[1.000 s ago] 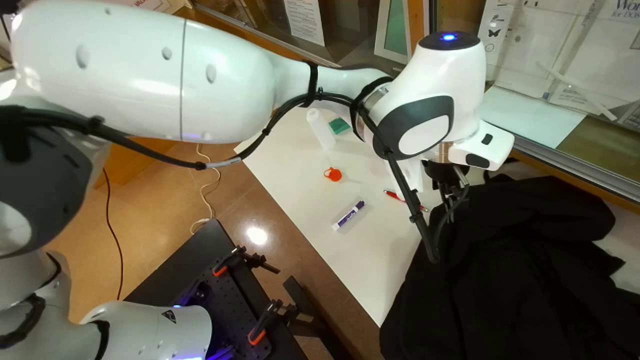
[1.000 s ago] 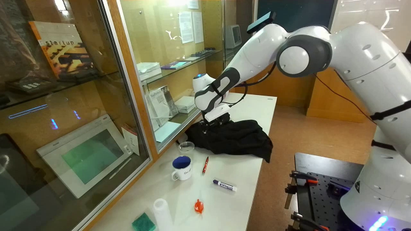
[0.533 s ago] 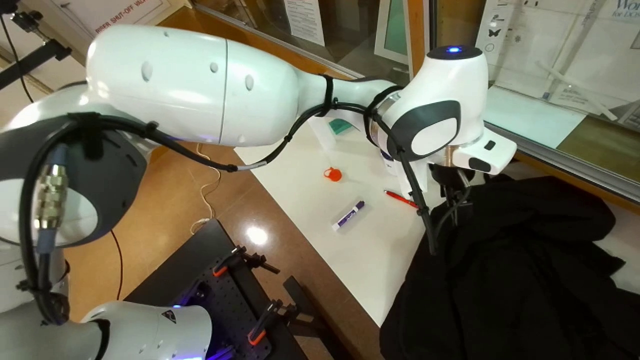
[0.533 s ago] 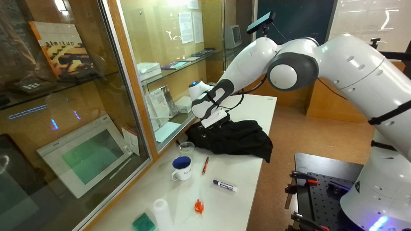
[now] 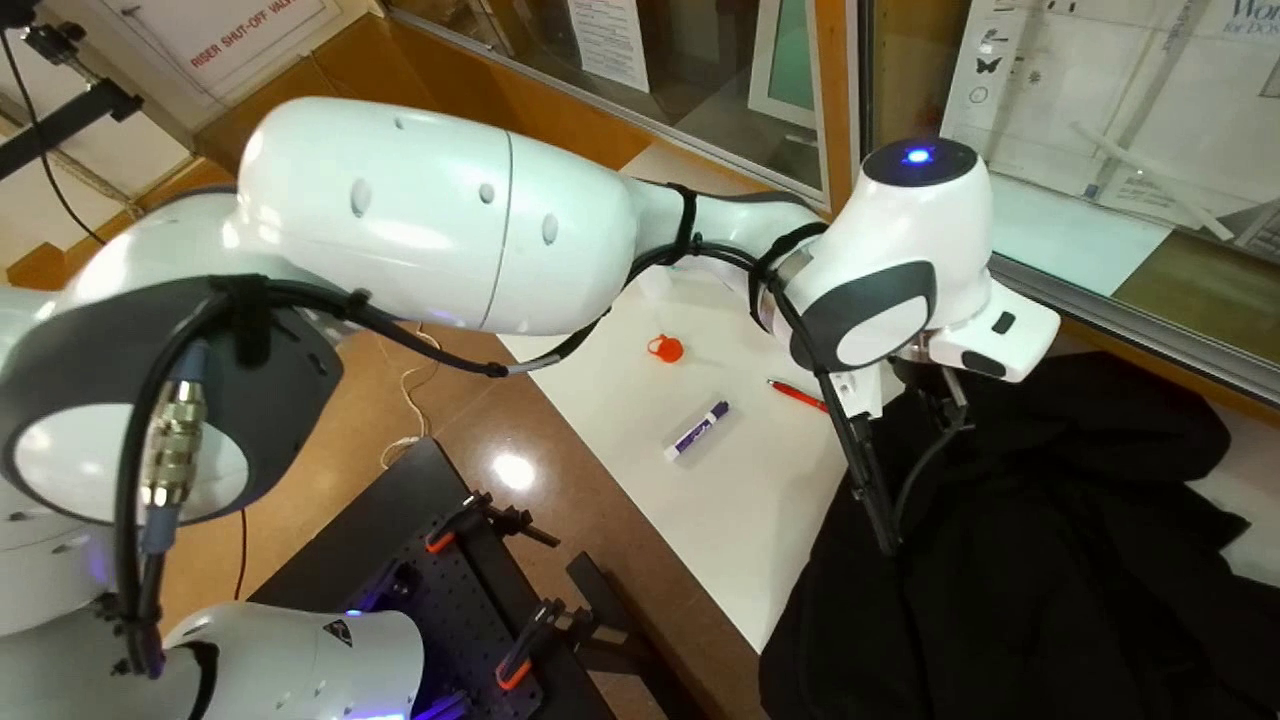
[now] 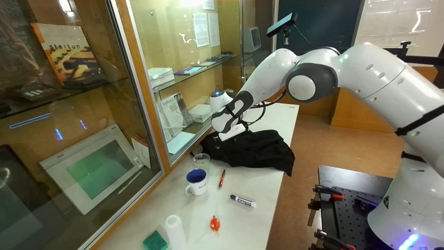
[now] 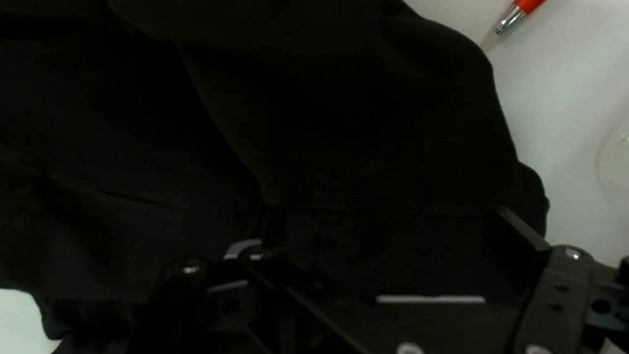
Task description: Move the cloth to the right
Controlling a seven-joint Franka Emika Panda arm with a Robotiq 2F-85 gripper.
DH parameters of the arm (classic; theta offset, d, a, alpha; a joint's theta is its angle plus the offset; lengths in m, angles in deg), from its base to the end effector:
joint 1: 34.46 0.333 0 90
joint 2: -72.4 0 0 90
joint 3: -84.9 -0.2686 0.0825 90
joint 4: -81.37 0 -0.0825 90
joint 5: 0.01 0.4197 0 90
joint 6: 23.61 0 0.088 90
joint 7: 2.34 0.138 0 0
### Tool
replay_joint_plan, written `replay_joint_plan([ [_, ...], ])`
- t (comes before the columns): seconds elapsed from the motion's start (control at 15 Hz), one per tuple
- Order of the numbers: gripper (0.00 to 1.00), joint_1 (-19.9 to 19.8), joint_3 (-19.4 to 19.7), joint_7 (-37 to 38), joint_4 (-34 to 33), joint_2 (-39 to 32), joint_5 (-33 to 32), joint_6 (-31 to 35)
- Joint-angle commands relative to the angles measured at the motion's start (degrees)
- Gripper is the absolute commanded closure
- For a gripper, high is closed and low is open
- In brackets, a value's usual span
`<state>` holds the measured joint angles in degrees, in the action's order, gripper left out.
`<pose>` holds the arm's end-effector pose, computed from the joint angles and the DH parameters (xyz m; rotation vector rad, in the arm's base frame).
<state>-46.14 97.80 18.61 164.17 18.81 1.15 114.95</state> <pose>0.6540 -0.2834 0.0576 2.7864 -1.0407 0.0798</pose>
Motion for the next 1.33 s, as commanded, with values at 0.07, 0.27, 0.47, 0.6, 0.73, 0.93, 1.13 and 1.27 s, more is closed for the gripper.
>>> replay_joint_plan([
  [0.07, 0.00, -2.07, -1.09, -1.95, -5.07, -4.62, 2.48, -0.68],
  [0.27, 0.34, -2.16, -0.88, -1.63, -6.99, -6.62, 2.71, -1.07],
  [0.47, 0.58, -2.16, -0.85, -1.63, -8.25, -7.69, 2.68, -1.32],
  [0.6, 0.73, -2.13, -0.80, -1.57, -8.77, -8.07, 2.64, -1.42],
  [0.73, 0.87, -2.17, -0.78, -1.50, -9.17, -8.30, 2.65, -1.66],
  [0.93, 1.00, -2.09, -0.55, -1.07, -9.21, -8.23, 2.66, -1.86],
  [1.13, 0.98, -1.17, 1.42, 2.57, -7.46, -6.93, 2.58, -1.72],
  [1.27, 0.98, -0.42, 3.85, 7.45, -5.40, -5.54, 2.70, -0.88],
])
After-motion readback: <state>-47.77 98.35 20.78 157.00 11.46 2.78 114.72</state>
